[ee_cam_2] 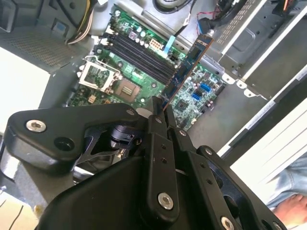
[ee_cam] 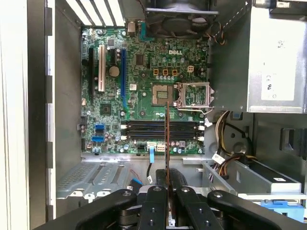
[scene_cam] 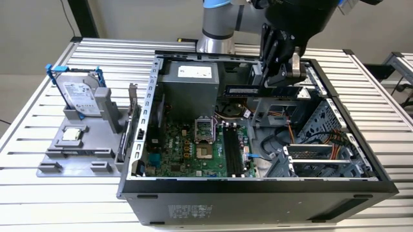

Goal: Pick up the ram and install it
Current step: 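Pick up the ram and move it above insertion slot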

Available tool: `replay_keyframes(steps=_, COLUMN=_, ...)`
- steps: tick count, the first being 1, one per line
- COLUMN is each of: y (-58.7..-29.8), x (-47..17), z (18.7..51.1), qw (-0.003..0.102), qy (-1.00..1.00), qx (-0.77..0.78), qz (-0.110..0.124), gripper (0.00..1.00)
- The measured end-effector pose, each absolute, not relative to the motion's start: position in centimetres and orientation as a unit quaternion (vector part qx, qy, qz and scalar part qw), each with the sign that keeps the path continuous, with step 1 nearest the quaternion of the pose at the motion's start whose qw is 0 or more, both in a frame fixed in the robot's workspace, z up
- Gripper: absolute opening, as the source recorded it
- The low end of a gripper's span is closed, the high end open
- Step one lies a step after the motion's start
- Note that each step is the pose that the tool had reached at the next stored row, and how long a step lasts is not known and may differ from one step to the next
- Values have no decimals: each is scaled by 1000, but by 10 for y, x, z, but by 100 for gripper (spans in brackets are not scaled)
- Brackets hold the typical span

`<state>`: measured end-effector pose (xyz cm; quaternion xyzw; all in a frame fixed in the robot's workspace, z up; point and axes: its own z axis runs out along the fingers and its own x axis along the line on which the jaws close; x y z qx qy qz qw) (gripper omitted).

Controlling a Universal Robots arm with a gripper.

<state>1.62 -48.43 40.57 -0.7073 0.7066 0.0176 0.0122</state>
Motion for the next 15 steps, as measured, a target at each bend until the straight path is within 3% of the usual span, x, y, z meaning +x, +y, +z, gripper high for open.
replay_keyframes(steps=15, y=-464, x=16, z=404, qw=13, qy=691, qx=-723, qz=19, gripper=0)
